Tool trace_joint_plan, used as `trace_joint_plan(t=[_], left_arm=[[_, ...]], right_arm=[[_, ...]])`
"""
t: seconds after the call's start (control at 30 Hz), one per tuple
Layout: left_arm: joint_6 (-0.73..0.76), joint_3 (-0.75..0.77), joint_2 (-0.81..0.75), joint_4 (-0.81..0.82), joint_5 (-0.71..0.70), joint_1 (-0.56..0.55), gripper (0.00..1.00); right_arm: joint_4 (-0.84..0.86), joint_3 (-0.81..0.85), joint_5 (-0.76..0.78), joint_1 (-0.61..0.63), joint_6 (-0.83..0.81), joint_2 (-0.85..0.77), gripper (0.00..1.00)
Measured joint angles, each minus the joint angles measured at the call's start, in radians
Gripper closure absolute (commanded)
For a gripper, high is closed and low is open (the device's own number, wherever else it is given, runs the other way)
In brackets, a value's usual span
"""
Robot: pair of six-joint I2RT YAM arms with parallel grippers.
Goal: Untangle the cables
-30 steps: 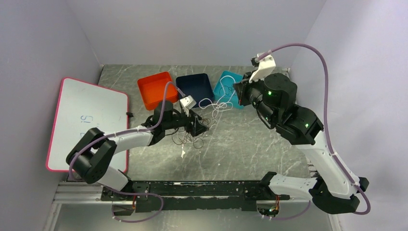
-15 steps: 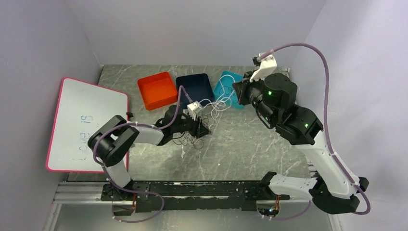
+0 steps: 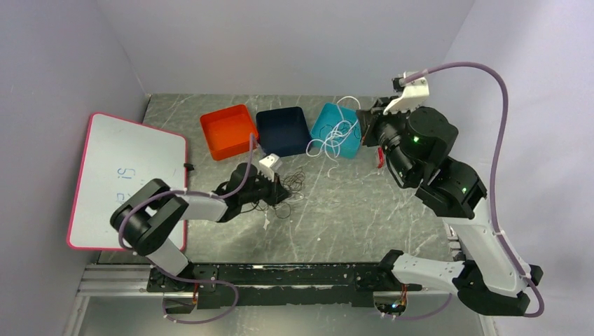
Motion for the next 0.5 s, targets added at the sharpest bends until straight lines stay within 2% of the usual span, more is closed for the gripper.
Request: trace_joint_plan(t=[0.3, 0.5], left_arm=[[-0.084, -0.229, -0.249, -0.12, -0.103, -0.004, 0.93], [-0.108, -0.277, -0.407, -0.222, -0.141, -0.033, 0.93]], right_arm=[[0.041, 0.115, 0.051, 0.0, -0.057, 0.129, 1.0], [0.083, 0.134, 0.024, -0.005, -0.084, 0.301, 1.0]])
